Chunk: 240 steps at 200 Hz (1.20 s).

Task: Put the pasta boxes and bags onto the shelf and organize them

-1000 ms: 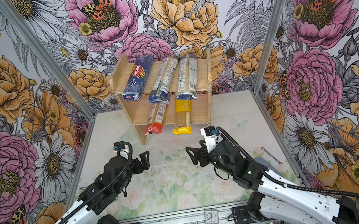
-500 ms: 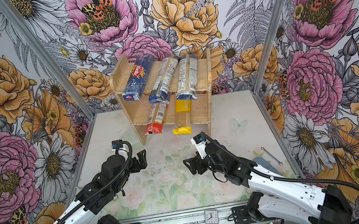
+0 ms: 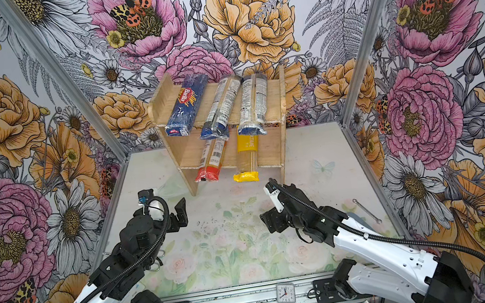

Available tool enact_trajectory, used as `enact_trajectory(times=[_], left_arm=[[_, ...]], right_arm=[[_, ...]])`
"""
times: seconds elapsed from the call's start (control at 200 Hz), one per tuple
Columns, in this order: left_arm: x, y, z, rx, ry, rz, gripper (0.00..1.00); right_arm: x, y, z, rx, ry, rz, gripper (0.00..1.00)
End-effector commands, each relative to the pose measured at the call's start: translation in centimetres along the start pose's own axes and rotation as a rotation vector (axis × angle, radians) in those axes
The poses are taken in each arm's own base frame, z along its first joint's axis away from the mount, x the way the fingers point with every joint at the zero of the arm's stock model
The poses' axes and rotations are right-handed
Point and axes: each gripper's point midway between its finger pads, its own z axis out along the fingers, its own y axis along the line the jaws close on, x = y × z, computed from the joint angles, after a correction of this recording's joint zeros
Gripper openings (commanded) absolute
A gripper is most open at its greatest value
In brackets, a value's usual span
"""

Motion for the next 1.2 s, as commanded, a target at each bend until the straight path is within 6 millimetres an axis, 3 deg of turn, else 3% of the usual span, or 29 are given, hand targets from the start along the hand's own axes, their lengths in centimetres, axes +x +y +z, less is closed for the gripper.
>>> enact_trajectory(times=[0.0, 0.245, 0.57, 0.971, 1.196], left_arm=[[-0.4, 0.4, 0.5, -0.023, -0.05, 0.052, 0.99], [0.0, 0.5, 1.8, -0.005, -0.074, 0.056, 0.99], [0.6, 0.9, 2.9, -0.01, -0.079, 0.062, 0.99], [1.2, 1.6, 4.5, -0.025, -0.066, 0.066, 0.99], [1.4, 2.0, 5.3, -0.037, -0.06, 0.076, 0.99]], right_arm=[[-0.9, -2.2, -0.5, 0.072, -0.03, 0.02, 0.83], [-0.1, -4.9, 0.2, 0.112, -0.002, 0.062, 0.83], [-1.5, -8.4, 0.3, 0.173, -0.062, 0.105, 0.83], [-0.7, -13.9, 0.5, 0.284, -0.158, 0.215, 0.83], [-1.3, -17.4, -0.1, 0.312, -0.269, 0.287, 0.83]])
